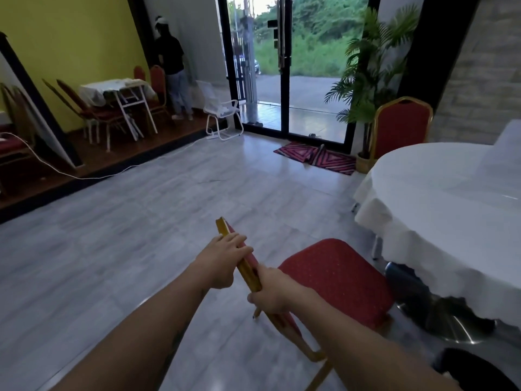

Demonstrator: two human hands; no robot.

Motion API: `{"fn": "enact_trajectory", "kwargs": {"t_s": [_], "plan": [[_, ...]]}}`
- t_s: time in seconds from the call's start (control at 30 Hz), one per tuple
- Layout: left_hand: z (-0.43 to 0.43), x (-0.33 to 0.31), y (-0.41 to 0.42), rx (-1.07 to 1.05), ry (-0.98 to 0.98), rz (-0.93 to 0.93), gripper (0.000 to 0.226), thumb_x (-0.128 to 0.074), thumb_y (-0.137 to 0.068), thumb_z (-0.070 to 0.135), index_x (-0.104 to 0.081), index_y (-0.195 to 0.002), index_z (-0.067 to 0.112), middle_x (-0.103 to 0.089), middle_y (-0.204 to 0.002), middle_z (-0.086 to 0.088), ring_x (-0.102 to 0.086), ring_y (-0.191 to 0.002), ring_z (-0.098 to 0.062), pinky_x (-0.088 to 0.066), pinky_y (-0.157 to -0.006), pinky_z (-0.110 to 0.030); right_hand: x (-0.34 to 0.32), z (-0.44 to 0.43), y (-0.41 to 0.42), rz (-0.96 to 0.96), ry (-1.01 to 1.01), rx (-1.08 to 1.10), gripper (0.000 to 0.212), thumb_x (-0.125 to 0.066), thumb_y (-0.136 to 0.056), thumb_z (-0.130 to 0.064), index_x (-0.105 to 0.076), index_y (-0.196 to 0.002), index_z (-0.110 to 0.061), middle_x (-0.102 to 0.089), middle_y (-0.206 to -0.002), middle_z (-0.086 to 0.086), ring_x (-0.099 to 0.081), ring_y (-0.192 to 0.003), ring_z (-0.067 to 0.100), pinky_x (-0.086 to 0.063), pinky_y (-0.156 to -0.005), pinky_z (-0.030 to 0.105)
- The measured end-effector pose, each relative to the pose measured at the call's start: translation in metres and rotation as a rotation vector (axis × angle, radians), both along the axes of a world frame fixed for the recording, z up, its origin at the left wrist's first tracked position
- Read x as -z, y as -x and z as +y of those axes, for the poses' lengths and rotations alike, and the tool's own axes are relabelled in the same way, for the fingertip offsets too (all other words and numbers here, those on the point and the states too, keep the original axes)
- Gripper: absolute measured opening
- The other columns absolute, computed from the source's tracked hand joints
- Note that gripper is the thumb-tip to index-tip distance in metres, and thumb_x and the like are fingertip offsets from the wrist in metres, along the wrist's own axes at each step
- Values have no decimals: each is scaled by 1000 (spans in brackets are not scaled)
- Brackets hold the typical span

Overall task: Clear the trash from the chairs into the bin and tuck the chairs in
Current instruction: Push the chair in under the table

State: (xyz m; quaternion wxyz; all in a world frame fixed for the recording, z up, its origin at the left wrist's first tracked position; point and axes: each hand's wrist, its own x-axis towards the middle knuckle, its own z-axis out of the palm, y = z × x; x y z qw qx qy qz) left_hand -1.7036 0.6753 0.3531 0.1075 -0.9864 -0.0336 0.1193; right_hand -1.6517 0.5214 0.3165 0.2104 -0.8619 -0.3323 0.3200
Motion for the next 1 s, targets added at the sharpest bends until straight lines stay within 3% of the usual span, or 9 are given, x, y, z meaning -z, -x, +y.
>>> {"fn": "enact_trajectory", "kwargs": {"t_s": [0.13,0.27,0.37,0.57,0.83,1.0], "plan": [[30,13,-22,137,-34,-23,60,-66,-81,22,-51,-138,29,-44,-149,0,-34,-143,-22,-27,-117,-44,9,5,-7,23,79,11,70,-67,-80,-49,-39,-140,-25,-58,-122,4,-62,-107,28,-57,-93,47],[47,11,-54,287,-24,30,37,-58,-75,18,-68,-108,31,-69,-108,8,-62,-105,-17,-45,-94,-35,17,10,-15,43,123,46,68,-65,-73,-55,-44,-131,-29,-61,-112,1,-65,-97,26,-59,-86,46],[60,7,-74,340,22,97,34,-56,-79,16,-68,-106,32,-69,-96,8,-62,-86,-14,-48,-77,-30,24,22,-18,12,162,109,58,-64,-74,-47,-47,-126,-28,-59,-107,1,-63,-93,25,-59,-84,46],[85,16,-117,470,86,142,41,-59,-79,18,-68,-114,38,-69,-98,14,-62,-87,-9,-53,-79,-27,14,45,-21,-53,153,293,24,-64,-81,-20,-59,-105,-19,-61,-101,7,-65,-90,27,-60,-81,44],[60,22,-158,658,134,171,24,-63,-81,21,-72,-101,32,-66,-85,11,-62,-77,-6,-58,-76,-29,7,27,-32,-120,231,537,21,-69,-81,-19,-67,-102,-18,-63,-91,4,-65,-79,22,-58,-70,36],[31,25,-172,774,169,114,14,-68,-83,36,-70,-95,30,-64,-82,12,-58,-73,-5,-49,-69,-22,8,5,-37,-125,245,671,23,-69,-82,-18,-66,-105,-19,-65,-93,4,-65,-83,21,-59,-80,39]]}}
